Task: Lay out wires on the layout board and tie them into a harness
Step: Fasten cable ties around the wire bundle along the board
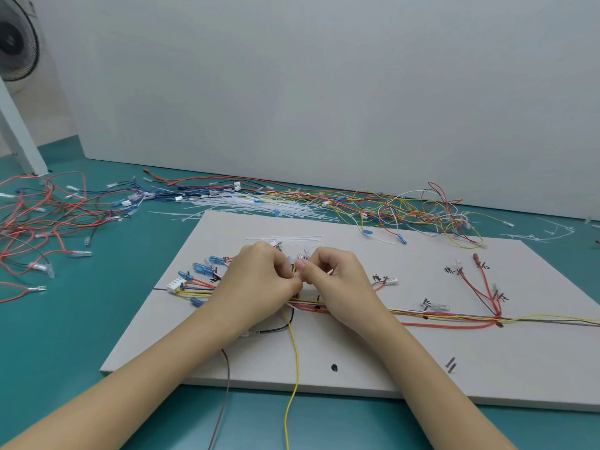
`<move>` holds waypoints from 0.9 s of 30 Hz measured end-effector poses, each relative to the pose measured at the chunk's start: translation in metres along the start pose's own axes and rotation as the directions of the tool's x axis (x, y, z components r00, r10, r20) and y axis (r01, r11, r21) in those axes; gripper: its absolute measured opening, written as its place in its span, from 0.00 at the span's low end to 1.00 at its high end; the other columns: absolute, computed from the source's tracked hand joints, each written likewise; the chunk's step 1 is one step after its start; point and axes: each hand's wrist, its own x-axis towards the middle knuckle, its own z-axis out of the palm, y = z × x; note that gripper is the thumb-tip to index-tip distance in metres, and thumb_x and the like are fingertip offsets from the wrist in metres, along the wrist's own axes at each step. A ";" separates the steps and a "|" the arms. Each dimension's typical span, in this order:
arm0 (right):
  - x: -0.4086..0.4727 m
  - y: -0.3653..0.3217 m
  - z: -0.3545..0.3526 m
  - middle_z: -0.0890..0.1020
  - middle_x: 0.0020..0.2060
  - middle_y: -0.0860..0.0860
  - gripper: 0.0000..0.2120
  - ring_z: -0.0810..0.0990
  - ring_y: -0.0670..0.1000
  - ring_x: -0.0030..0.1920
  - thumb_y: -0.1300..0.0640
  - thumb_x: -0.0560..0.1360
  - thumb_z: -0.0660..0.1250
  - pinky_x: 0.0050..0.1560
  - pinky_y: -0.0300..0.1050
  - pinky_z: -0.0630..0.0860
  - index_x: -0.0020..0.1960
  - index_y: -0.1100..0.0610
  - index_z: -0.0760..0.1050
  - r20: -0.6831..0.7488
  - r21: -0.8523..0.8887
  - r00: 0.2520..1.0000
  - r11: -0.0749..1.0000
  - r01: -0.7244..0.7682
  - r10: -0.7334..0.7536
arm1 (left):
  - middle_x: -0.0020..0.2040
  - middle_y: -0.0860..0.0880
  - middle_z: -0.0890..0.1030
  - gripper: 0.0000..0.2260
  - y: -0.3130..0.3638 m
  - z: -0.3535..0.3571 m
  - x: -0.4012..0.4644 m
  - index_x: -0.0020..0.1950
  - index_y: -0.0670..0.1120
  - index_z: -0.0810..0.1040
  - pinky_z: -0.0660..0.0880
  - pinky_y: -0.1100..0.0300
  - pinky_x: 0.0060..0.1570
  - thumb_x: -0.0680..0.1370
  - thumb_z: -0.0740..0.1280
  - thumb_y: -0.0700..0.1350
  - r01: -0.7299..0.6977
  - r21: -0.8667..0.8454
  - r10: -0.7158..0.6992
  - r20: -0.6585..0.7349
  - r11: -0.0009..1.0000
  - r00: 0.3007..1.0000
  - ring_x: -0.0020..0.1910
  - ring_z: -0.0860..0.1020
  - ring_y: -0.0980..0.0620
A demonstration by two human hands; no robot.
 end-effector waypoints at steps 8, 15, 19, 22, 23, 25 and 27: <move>0.002 0.001 -0.001 0.76 0.33 0.65 0.13 0.70 0.50 0.34 0.59 0.77 0.68 0.36 0.44 0.66 0.34 0.62 0.76 -0.027 0.074 1.000 0.997 -0.006 0.008 | 0.28 0.46 0.79 0.08 0.010 -0.005 0.010 0.30 0.44 0.80 0.69 0.60 0.31 0.66 0.70 0.48 0.122 0.202 -0.137 0.062 0.972 0.989 0.35 0.78 0.47; 0.006 0.003 -0.007 0.77 0.28 0.49 0.16 0.71 0.45 0.31 0.62 0.77 0.67 0.35 0.34 0.68 0.31 0.58 0.74 -0.049 0.211 0.997 0.977 -0.041 0.053 | 0.28 0.48 0.73 0.09 0.018 -0.006 0.025 0.35 0.39 0.81 0.67 0.60 0.33 0.65 0.70 0.46 0.154 0.263 -0.212 0.207 0.952 0.955 0.31 0.71 0.45; 0.008 0.004 -0.008 0.78 0.27 0.48 0.16 0.73 0.45 0.31 0.64 0.77 0.66 0.39 0.36 0.71 0.31 0.59 0.74 -0.040 0.299 0.996 0.952 -0.060 0.076 | 0.28 0.47 0.75 0.09 0.022 -0.008 0.032 0.37 0.39 0.81 0.68 0.61 0.33 0.65 0.71 0.46 0.158 0.279 -0.236 0.269 0.947 0.934 0.30 0.72 0.46; 0.010 0.003 -0.007 0.79 0.25 0.46 0.15 0.73 0.42 0.28 0.66 0.77 0.65 0.36 0.33 0.71 0.32 0.62 0.74 -0.038 0.369 0.995 0.926 -0.073 0.094 | 0.33 0.46 0.81 0.08 0.023 -0.007 0.034 0.37 0.41 0.79 0.70 0.60 0.34 0.66 0.69 0.46 0.143 0.303 -0.233 0.286 0.942 0.930 0.32 0.75 0.46; 0.010 0.003 -0.007 0.79 0.24 0.46 0.15 0.72 0.42 0.28 0.67 0.77 0.65 0.35 0.32 0.71 0.32 0.62 0.74 -0.042 0.380 0.994 0.922 -0.073 0.097 | 0.34 0.46 0.81 0.08 0.024 -0.006 0.034 0.38 0.42 0.78 0.70 0.60 0.34 0.66 0.69 0.46 0.134 0.321 -0.229 0.280 0.938 0.932 0.33 0.76 0.47; 0.010 0.003 -0.007 0.79 0.24 0.46 0.15 0.72 0.41 0.27 0.67 0.77 0.64 0.34 0.32 0.71 0.32 0.62 0.73 -0.048 0.397 0.994 0.915 -0.072 0.099 | 0.34 0.48 0.78 0.07 0.025 -0.005 0.033 0.38 0.45 0.75 0.67 0.61 0.31 0.66 0.69 0.46 0.112 0.365 -0.215 0.255 0.924 0.943 0.33 0.74 0.49; 0.010 0.002 -0.007 0.79 0.23 0.46 0.15 0.72 0.41 0.27 0.68 0.77 0.64 0.34 0.31 0.71 0.32 0.62 0.74 -0.044 0.411 0.994 0.909 -0.073 0.100 | 0.33 0.49 0.75 0.07 0.026 -0.004 0.032 0.36 0.46 0.72 0.64 0.61 0.30 0.67 0.69 0.46 0.104 0.381 -0.207 0.240 0.919 0.948 0.32 0.72 0.50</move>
